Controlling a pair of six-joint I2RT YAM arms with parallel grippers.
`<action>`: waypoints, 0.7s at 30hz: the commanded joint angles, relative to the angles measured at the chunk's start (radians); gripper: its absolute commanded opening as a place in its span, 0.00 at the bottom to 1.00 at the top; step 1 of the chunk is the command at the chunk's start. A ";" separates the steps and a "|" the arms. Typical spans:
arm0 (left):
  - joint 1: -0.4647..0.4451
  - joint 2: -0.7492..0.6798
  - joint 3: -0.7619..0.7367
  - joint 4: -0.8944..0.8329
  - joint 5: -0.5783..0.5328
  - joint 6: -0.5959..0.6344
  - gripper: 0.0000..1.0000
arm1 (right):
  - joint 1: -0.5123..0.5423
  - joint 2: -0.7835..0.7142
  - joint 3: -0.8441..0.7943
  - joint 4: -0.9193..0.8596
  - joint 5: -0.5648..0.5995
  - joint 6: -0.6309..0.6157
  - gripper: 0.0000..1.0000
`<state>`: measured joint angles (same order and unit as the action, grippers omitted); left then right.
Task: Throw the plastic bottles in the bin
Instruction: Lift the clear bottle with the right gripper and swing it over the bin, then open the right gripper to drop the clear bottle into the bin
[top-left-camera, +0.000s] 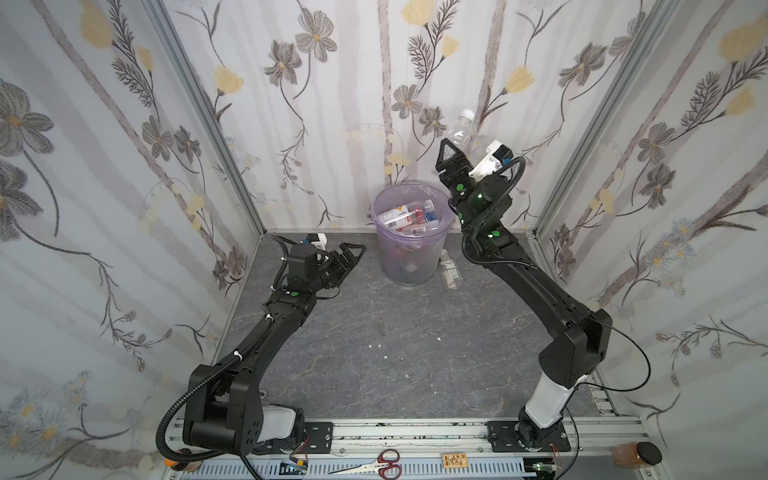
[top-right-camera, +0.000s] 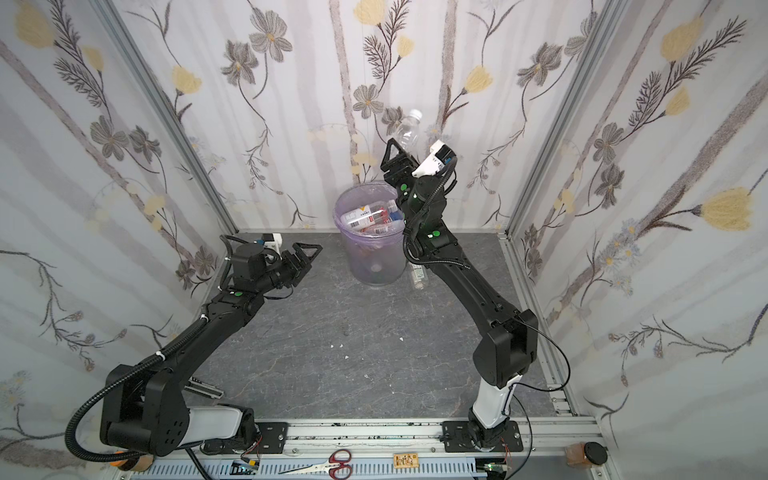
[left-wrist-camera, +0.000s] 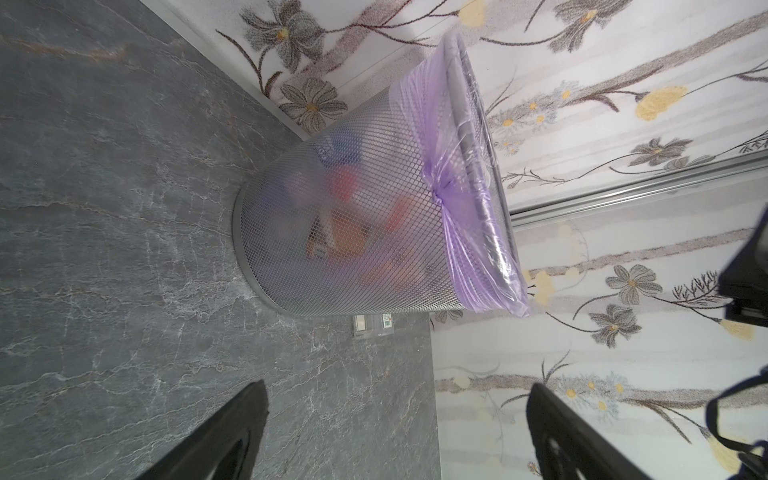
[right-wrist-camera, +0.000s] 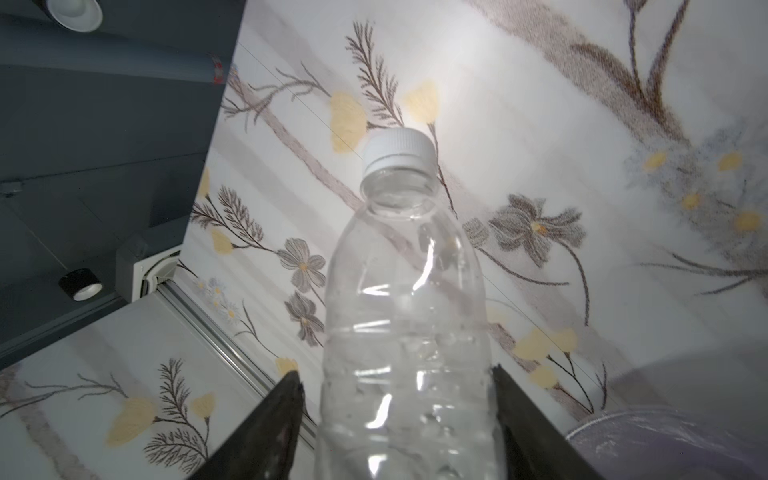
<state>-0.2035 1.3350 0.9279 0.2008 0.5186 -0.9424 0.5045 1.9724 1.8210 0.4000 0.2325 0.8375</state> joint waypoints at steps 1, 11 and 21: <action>0.002 -0.016 -0.006 0.008 0.006 0.005 1.00 | -0.007 0.034 0.003 -0.113 -0.076 0.066 0.88; 0.002 -0.012 -0.011 0.008 0.000 -0.004 1.00 | 0.007 -0.067 -0.042 -0.108 -0.012 -0.030 1.00; 0.001 -0.029 -0.017 0.008 -0.003 -0.009 1.00 | 0.004 -0.149 -0.160 -0.055 -0.016 -0.061 1.00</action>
<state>-0.2028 1.3151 0.9138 0.1982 0.5167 -0.9501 0.5098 1.8473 1.6810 0.3122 0.2153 0.8017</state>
